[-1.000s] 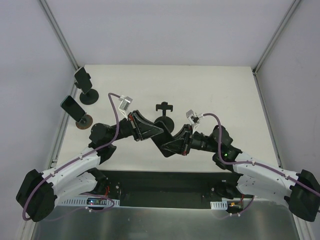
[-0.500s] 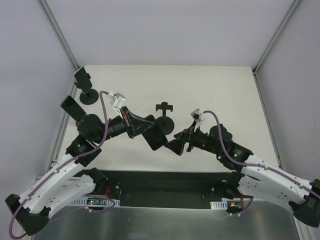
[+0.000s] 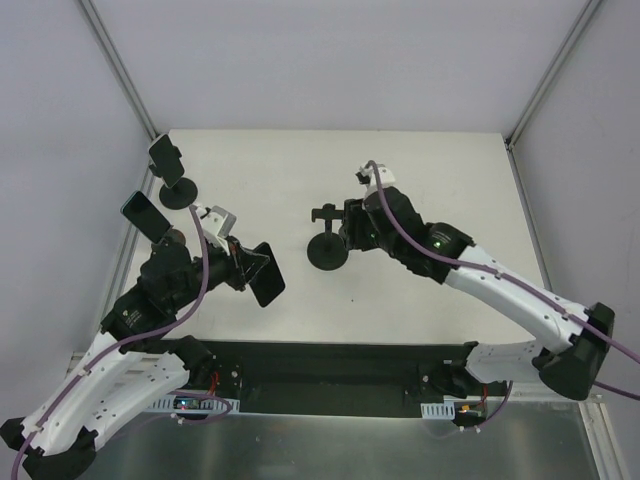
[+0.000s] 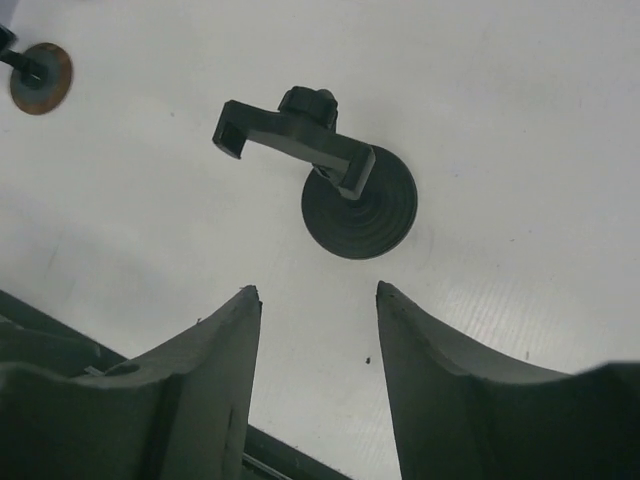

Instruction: Place the phone on the phone stand

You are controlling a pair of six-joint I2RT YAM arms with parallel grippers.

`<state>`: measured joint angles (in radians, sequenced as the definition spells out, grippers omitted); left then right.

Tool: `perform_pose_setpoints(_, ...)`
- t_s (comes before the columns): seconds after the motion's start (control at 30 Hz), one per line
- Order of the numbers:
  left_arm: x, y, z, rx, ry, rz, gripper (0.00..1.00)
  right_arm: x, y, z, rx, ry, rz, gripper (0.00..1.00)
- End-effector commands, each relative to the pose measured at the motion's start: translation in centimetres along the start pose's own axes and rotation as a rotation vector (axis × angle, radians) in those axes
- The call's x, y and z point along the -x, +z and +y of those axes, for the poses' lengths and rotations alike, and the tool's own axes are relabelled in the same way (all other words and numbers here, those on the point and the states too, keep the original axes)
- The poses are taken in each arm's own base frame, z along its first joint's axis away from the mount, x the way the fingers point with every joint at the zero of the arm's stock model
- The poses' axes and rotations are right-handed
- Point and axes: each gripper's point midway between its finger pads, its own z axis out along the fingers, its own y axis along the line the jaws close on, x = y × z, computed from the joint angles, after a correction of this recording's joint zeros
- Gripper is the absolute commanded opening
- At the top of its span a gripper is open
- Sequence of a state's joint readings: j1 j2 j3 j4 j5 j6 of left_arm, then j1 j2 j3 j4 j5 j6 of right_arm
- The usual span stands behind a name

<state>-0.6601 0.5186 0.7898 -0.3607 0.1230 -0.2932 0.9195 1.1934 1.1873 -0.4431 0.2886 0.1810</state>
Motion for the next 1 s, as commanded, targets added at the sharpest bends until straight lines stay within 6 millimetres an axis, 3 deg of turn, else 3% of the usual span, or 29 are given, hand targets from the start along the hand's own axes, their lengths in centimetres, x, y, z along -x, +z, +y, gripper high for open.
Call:
perform_pose_setpoints(0.0,1.0,0.5,-0.2,-0.007,0.024,-0.019,0.00,0.8,2.0,-0.7,-0.100,-0.047,0.020,0.45)
perform_pose_setpoints(0.1,0.6,1.3,-0.1,-0.009,0.028,0.014,0.00,1.9,3.3,-0.4,-0.127,-0.054,-0.006,0.36)
perform_pose_setpoints(0.37,0.7,3.1,-0.4,-0.035,0.041,0.024,0.00,2.9,5.7,-0.5,-0.186,-0.092,-0.016,0.34)
perform_pose_setpoints(0.97,3.5,5.3,-1.4,-0.090,0.091,-0.067,0.00,2.2,7.3,-1.5,-0.259,-0.114,0.017,0.28)
